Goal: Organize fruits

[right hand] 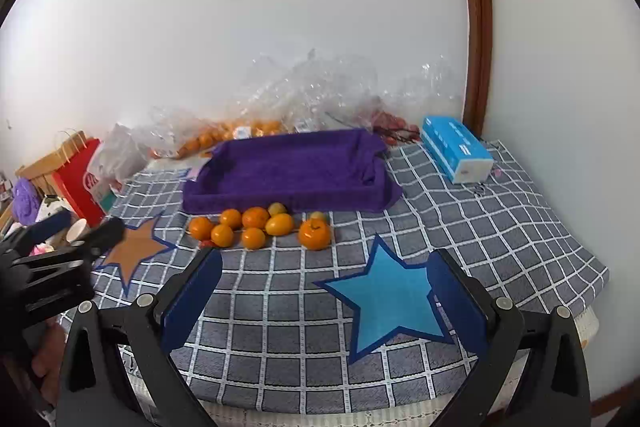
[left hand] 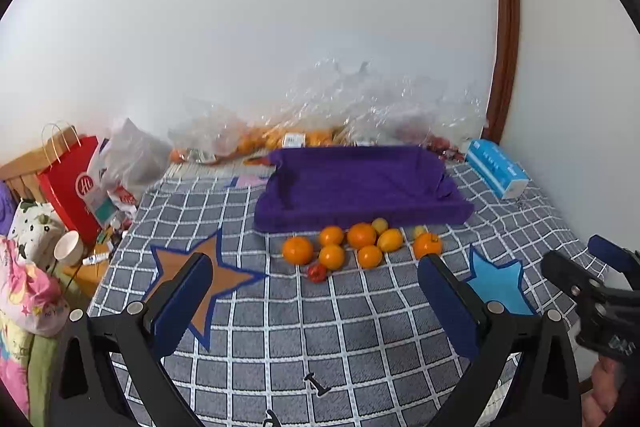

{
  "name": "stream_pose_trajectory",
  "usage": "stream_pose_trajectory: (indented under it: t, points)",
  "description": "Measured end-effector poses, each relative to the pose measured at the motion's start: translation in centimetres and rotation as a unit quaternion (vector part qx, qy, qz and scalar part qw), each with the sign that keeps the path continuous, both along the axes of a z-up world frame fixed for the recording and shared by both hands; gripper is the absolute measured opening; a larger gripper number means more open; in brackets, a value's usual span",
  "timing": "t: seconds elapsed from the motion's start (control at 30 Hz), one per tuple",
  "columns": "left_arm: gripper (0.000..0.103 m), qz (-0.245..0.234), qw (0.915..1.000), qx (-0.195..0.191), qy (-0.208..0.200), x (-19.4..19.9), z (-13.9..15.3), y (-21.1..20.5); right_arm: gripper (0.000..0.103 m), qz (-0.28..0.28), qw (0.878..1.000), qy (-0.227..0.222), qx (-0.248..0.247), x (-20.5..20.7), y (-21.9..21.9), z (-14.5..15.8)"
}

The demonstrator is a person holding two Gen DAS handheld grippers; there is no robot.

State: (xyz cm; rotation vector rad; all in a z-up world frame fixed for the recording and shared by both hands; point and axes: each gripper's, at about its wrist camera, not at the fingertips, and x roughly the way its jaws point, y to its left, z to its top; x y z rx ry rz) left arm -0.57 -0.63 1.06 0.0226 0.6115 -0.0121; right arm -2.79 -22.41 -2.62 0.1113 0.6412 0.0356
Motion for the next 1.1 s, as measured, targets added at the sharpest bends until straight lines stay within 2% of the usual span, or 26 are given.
stream_pose_trajectory:
  t: [0.13, 0.3, 0.47, 0.7, 1.1]
  points:
    - [0.103, 0.008, 1.0, 0.003, -0.005, -0.2, 0.8, 0.6, 0.101, 0.004, 1.0, -0.008, 0.008, -0.2, 0.1, 0.4]
    - [0.103, 0.012, 0.9995, -0.025, -0.017, -1.0, 1.4, 1.6, 0.101, 0.012, 1.0, -0.019, -0.002, -0.9, 0.8, 1.1]
    - [0.103, 0.011, 0.9996, -0.019, -0.02, -1.1, 1.5, 1.5, 0.101, 0.019, 0.999, -0.026, -0.002, -1.2, 1.2, 1.5]
    - [0.103, 0.017, 0.9991, -0.031, -0.023, -1.5, 1.7, 2.0, 0.101, 0.019, 0.999, -0.033, -0.017, -1.4, 1.8, 1.8]
    - [0.103, 0.022, 0.999, -0.034, -0.018, -1.2, 1.3, 2.2, 0.103, 0.001, 0.999, -0.04, -0.015, -1.3, 1.5, 1.8]
